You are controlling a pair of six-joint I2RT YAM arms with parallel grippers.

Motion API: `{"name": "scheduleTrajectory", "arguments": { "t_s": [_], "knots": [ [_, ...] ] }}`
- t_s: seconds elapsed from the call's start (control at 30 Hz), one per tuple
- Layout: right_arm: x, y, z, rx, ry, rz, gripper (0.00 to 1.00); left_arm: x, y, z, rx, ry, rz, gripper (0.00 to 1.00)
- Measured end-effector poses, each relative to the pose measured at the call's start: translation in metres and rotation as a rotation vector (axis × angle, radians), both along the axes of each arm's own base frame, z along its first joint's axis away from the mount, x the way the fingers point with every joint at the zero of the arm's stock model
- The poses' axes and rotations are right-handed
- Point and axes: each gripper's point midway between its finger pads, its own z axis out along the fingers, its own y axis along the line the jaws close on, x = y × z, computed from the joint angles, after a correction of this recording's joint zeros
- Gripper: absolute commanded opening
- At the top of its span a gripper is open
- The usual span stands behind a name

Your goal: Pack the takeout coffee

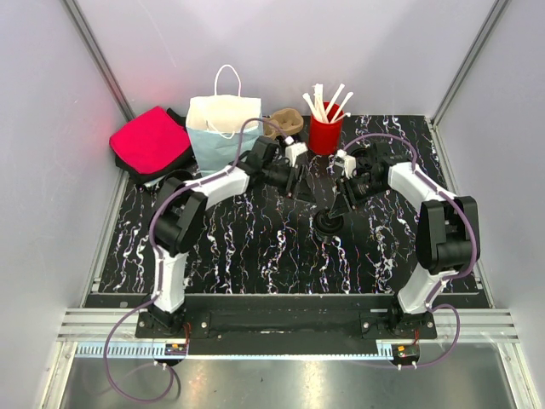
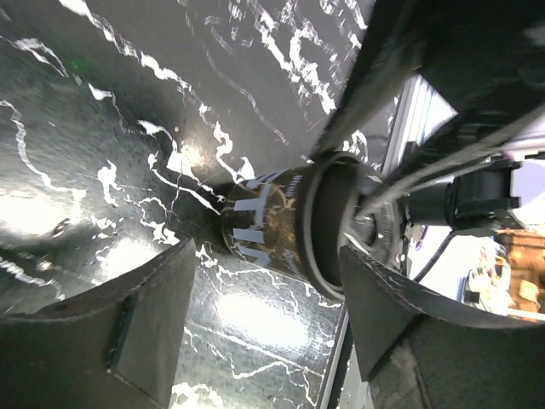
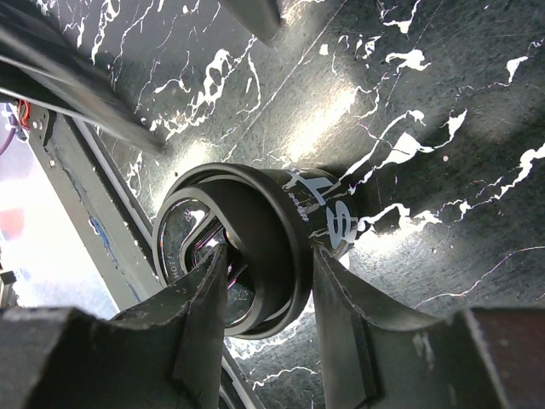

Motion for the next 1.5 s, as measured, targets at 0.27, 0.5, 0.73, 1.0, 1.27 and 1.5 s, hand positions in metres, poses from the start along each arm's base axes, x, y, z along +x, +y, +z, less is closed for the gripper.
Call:
{"name": "scheduleTrajectory", "arguments": {
  "t_s": [0.27, 0.5, 0.73, 1.0, 1.27, 1.5],
  "knots": [
    [0.001, 0.000, 0.000, 0.000, -0.003, -0.009, 0.45, 0.005, 0.012, 0.050, -0.079, -0.113, 0.017, 0.73],
    [0.003, 0.001, 0.000, 0.003, -0.001, -0.022, 0.45, -0.041, 0.009, 0.019, 0.023, -0.092, -0.040, 0.72],
    [0.003, 0.001, -0.001, 0.000, 0.003, -0.031, 0.45, -0.069, 0.007, -0.012, 0.134, -0.038, -0.047, 0.73],
    [0.003, 0.001, -0.001, 0.003, -0.006, -0.035, 0.46, -0.066, 0.007, -0.020, 0.172, -0.019, -0.005, 0.73],
    [0.004, 0.001, -0.001, 0.006, -0.021, -0.037, 0.46, -0.072, -0.001, -0.021, 0.163, 0.040, 0.011, 0.73],
    [0.006, 0.001, -0.001, 0.008, -0.027, -0.041, 0.45, -0.075, -0.005, -0.021, 0.137, 0.087, 0.040, 0.73]
  ]
}}
